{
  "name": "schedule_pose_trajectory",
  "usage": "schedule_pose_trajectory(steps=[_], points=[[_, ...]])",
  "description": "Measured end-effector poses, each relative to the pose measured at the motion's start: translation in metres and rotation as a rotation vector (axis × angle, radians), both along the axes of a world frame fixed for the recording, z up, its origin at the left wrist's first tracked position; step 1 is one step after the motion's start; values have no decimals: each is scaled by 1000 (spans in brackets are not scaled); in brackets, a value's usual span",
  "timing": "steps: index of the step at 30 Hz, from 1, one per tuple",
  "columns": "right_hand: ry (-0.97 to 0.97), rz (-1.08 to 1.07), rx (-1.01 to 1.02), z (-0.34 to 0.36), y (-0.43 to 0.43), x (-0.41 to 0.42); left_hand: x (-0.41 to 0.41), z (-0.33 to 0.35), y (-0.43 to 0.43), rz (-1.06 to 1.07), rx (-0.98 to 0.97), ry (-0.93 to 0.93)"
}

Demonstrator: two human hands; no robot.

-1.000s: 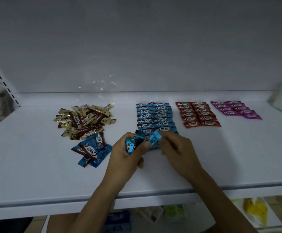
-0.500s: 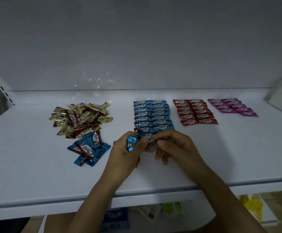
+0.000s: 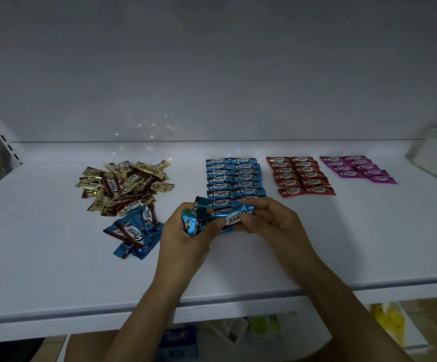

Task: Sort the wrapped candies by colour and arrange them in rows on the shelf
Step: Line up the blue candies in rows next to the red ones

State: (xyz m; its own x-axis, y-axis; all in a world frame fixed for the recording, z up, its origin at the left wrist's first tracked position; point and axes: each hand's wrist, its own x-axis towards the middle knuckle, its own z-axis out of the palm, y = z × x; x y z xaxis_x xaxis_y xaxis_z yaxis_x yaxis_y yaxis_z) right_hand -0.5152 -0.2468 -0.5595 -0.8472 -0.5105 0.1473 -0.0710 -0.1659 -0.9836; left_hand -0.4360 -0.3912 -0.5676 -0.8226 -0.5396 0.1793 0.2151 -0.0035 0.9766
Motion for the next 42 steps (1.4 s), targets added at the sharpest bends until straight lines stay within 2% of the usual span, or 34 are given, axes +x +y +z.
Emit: schedule_pose_trajectory(steps=[3, 5, 7, 8, 10, 12, 14, 18, 23, 26, 30, 36, 39, 42], points=[[-77, 13, -5, -3, -5, 4, 1, -1, -1, -8, -3, -12], [-214, -5, -135, -2, -8, 3, 1, -2, -1, -16, -22, -49], [-279, -62, -206, 4, -5, -4, 0, -4, -1, 60, -170, -100], [-206, -99, -115, 8, 0, -8, -1, -5, -1, 129, -314, -122], [63, -124, 234, 11, 12, -19, -2, -8, 0, 249, -656, -148], [275, -89, 514, 9, 20, -31, -5, -12, 1, 279, -908, -155], [307, -54, 607, 6, 22, -40, -7, -16, 3, 264, -1016, -192], [279, -32, 589, 5, 17, -51, -10, -21, 3, 267, -1125, -270], [325, -109, 585, 2, 14, -53, -11, -21, 5, 254, -1150, -339], [351, -159, 557, 0, 13, -53, -11, -21, 4, 258, -1189, -323], [417, -211, 616, -6, 11, -54, -13, -21, 3, 253, -1229, -306], [601, -333, 654, -22, 12, -56, -11, -22, 4, 241, -1203, -305], [614, -378, 636, -25, 13, -55, -8, -17, 6, 216, -1105, -259], [653, -458, 503, -14, 14, -47, -3, -5, 9, 85, -809, -155]])
